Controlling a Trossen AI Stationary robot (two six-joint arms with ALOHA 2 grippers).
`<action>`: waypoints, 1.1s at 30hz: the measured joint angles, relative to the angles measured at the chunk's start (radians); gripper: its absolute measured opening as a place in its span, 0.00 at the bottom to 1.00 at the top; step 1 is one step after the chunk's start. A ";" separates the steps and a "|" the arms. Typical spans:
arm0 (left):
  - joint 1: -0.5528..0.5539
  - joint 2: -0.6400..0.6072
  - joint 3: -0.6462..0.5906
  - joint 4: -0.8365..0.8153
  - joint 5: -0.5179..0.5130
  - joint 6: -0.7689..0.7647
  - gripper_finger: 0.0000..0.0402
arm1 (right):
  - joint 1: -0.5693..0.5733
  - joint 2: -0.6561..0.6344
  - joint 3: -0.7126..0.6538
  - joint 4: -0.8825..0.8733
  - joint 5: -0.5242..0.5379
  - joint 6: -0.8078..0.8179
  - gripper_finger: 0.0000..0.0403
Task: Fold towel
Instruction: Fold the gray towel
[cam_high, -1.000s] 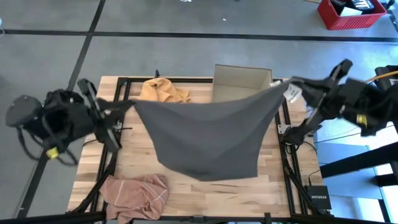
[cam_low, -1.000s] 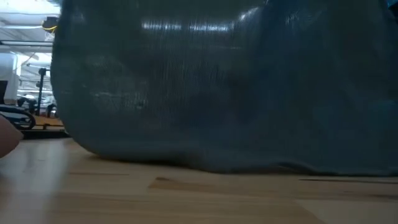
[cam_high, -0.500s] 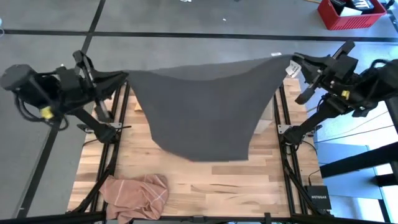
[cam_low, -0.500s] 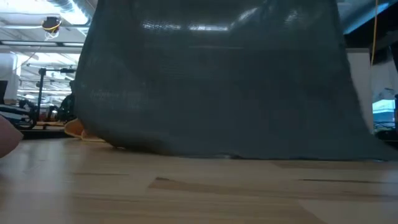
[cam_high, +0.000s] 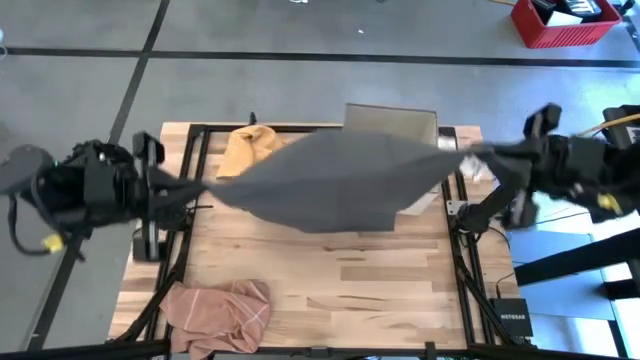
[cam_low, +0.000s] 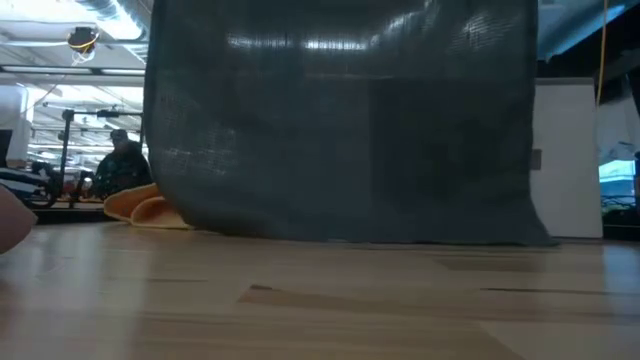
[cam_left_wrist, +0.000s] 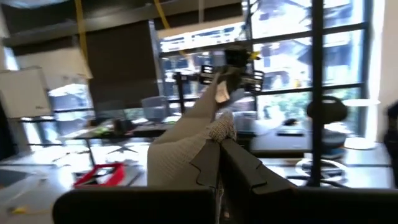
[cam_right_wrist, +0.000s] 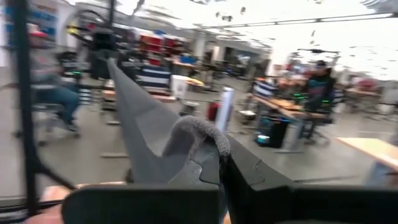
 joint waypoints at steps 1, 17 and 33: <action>-0.018 0.009 0.000 0.003 0.000 -0.006 0.00 | 0.031 0.012 0.000 0.017 0.016 -0.002 0.01; -0.211 0.122 0.002 0.551 -0.001 0.430 0.00 | 0.221 0.190 0.054 0.564 0.148 -0.470 0.01; -0.146 0.103 0.002 0.623 -0.189 0.665 0.00 | 0.112 0.102 0.083 0.561 0.152 -0.497 0.01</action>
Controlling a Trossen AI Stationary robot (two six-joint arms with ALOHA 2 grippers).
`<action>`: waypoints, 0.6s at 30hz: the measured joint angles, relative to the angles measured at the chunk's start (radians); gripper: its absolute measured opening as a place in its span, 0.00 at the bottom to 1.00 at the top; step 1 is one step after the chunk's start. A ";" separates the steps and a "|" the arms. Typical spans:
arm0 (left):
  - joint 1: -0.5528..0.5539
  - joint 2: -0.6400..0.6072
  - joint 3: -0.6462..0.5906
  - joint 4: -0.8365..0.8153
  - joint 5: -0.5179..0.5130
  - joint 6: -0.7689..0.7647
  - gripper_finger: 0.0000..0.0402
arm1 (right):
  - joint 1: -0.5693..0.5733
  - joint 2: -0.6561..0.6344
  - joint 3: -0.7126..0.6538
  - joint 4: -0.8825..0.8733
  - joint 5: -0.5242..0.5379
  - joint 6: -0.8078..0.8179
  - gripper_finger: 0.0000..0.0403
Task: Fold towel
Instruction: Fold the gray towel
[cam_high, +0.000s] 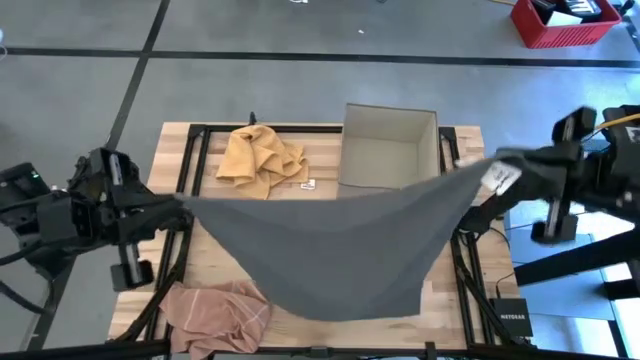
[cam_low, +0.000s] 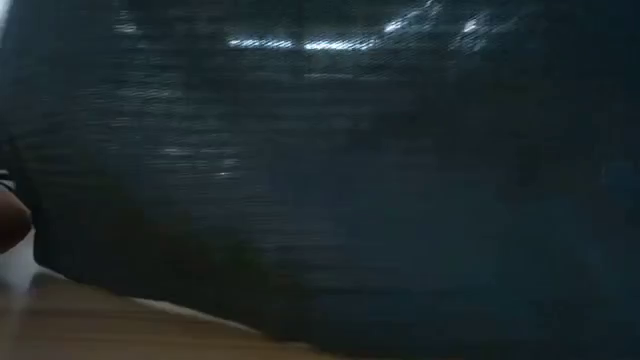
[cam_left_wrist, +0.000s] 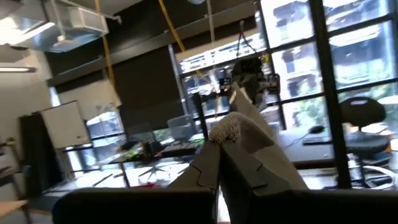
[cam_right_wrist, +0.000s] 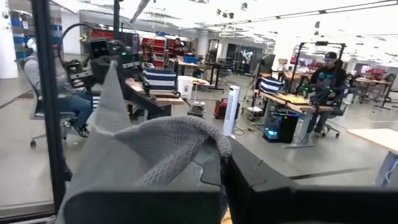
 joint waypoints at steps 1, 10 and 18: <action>0.010 -0.003 0.000 -0.001 -0.014 0.017 0.00 | -0.011 -0.011 0.000 -0.008 0.008 -0.001 0.01; 0.153 -0.052 0.000 -0.209 -0.124 0.034 0.00 | -0.206 -0.071 -0.008 -0.341 0.082 0.128 0.01; 0.238 -0.117 0.000 -0.932 -0.189 -0.449 0.00 | -0.300 -0.096 -0.022 -1.077 0.020 0.740 0.01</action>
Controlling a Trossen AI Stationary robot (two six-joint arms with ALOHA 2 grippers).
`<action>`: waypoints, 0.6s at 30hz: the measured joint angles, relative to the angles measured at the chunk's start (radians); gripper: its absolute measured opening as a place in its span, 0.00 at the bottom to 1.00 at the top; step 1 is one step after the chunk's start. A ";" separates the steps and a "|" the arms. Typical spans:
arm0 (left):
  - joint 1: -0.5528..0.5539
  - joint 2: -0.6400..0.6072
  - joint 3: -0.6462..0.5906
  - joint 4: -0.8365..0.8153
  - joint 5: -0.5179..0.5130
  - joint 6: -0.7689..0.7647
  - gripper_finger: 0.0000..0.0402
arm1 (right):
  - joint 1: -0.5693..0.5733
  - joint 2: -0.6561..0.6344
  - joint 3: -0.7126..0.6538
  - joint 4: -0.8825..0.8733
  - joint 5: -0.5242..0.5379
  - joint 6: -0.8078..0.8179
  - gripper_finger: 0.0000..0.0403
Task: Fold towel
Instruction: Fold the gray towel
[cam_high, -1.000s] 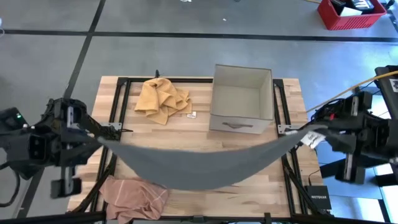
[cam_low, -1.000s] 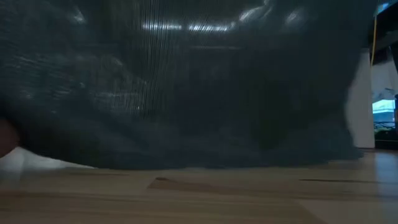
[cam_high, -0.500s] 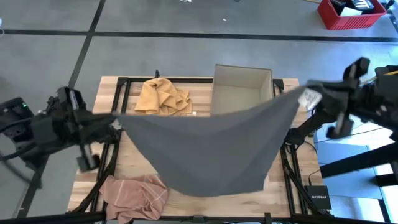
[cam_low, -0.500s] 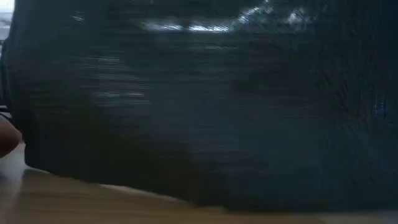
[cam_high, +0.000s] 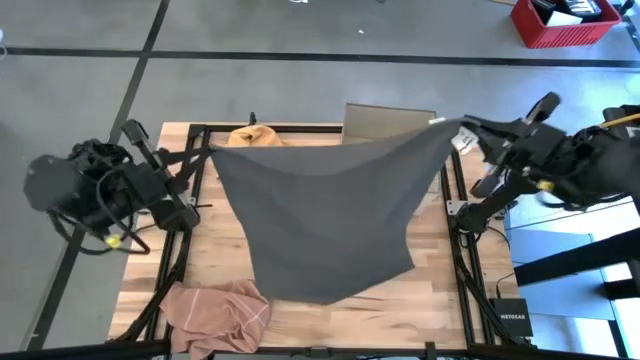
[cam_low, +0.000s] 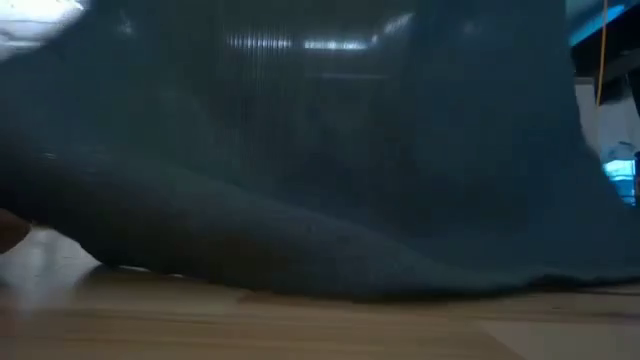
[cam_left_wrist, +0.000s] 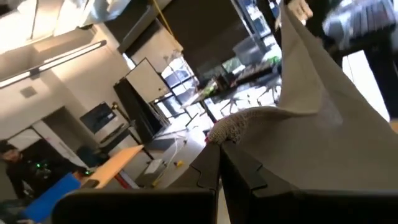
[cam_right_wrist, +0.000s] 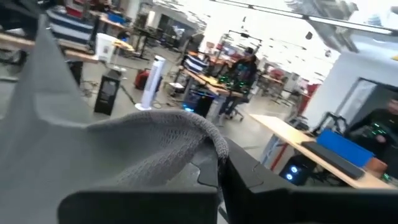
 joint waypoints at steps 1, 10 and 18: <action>0.006 -0.011 0.000 -0.095 -0.001 -0.070 0.00 | -0.011 0.000 0.000 -0.081 -0.015 0.074 0.01; 0.066 -0.053 -0.001 -0.800 -0.005 -0.754 0.00 | -0.076 0.030 -0.006 -0.484 -0.142 0.466 0.01; 0.087 -0.039 -0.122 -0.863 0.034 -0.997 0.00 | -0.083 0.031 -0.159 -0.489 -0.247 0.547 0.01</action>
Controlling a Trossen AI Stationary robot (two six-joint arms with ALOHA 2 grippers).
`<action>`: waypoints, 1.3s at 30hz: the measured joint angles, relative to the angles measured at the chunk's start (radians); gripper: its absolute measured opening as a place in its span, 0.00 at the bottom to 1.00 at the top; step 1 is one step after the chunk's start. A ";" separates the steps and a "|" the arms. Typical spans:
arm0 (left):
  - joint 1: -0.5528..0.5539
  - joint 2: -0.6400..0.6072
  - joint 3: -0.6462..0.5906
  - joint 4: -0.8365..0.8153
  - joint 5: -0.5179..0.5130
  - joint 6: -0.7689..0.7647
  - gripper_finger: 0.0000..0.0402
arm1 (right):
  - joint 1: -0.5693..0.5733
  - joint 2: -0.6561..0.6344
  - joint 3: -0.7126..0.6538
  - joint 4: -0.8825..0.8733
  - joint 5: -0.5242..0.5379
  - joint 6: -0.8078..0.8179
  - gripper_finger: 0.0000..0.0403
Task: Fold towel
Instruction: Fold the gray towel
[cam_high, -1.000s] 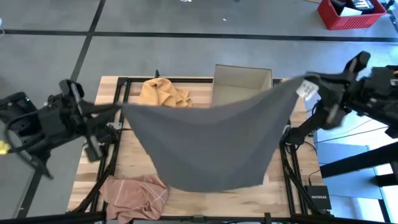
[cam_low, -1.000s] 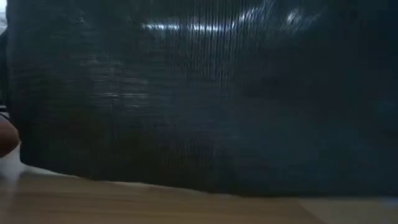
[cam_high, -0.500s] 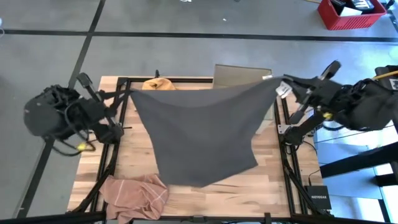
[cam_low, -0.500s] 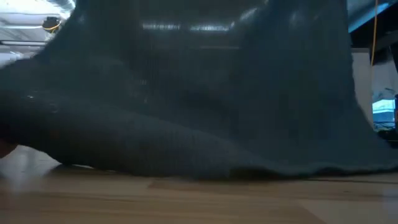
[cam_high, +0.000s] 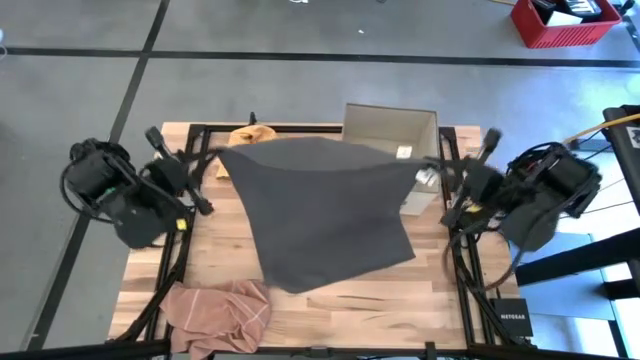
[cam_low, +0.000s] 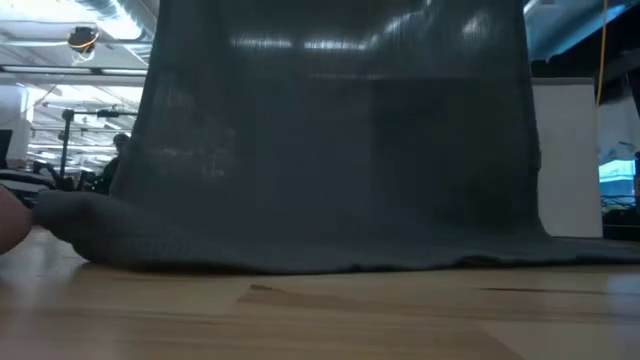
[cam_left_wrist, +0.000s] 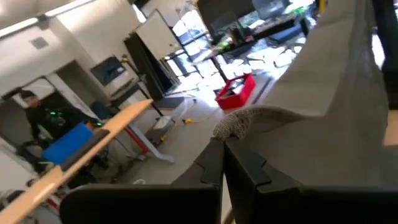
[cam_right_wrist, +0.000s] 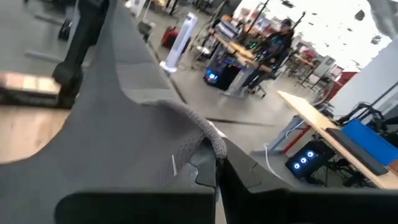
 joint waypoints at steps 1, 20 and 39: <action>-0.001 0.005 -0.016 0.002 0.013 -0.027 0.00 | 0.000 0.000 -0.022 0.000 -0.019 0.016 0.01; -0.139 0.026 -0.389 0.022 0.168 -0.536 0.00 | -0.019 -0.078 -0.432 -0.002 -0.132 0.232 0.01; -0.164 0.025 -0.771 0.496 0.253 -0.595 0.00 | -0.020 -0.136 -0.788 0.141 -0.263 0.365 0.01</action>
